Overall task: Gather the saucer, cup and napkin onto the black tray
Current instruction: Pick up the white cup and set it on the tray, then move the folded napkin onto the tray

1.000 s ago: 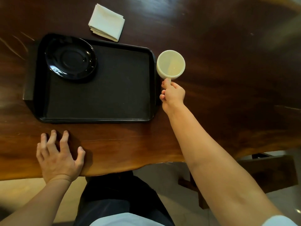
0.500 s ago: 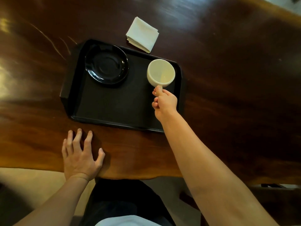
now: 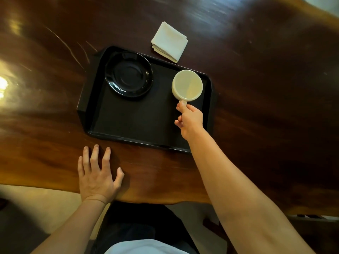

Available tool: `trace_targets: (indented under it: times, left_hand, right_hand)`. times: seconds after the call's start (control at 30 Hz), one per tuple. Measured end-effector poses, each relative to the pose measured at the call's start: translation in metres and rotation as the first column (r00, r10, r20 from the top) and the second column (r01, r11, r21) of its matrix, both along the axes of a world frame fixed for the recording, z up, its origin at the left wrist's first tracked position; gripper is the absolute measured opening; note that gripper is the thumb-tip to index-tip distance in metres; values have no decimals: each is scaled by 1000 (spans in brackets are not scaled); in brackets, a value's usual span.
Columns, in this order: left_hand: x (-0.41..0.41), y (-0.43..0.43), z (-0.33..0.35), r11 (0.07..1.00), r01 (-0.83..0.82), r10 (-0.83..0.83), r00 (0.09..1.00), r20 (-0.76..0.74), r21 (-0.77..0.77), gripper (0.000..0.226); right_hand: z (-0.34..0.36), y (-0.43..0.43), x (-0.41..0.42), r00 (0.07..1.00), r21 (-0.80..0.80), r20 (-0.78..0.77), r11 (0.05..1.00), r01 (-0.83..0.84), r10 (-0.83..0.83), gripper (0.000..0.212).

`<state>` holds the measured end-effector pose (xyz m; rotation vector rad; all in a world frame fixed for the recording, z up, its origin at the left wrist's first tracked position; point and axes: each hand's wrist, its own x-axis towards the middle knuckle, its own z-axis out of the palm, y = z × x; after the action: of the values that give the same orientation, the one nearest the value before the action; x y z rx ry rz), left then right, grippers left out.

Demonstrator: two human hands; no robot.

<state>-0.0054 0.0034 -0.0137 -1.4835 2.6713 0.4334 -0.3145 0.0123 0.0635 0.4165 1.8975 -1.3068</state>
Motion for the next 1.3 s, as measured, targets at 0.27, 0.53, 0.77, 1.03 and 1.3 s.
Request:
trace_targets:
  times: [0.27, 0.53, 0.77, 1.03, 1.3]
  left_hand:
    - [-17, 5, -1, 991, -124, 121, 990, 76, 39, 89]
    - [-21, 4, -3, 986, -157, 151, 985, 86, 61, 87]
    - [-19, 4, -6, 985, -159, 154, 985, 78, 61, 87]
    - [-40, -8, -14, 984, -149, 146, 989, 38, 92, 86]
    - [-18, 3, -4, 989, -139, 136, 989, 61, 54, 86]
  right_hand:
    - [13, 10, -23, 950, 230, -173, 949, -216, 258, 30]
    - [30, -10, -67, 760, 478, -500, 864, -158, 415, 15]
    - [33, -89, -66, 597, 390, -649, 880, -270, 471, 18]
    - [10, -163, -98, 514, 586, -492, 704, -402, 703, 27]
    - [-5, -174, -101, 633, 682, -340, 646, -344, 696, 43]
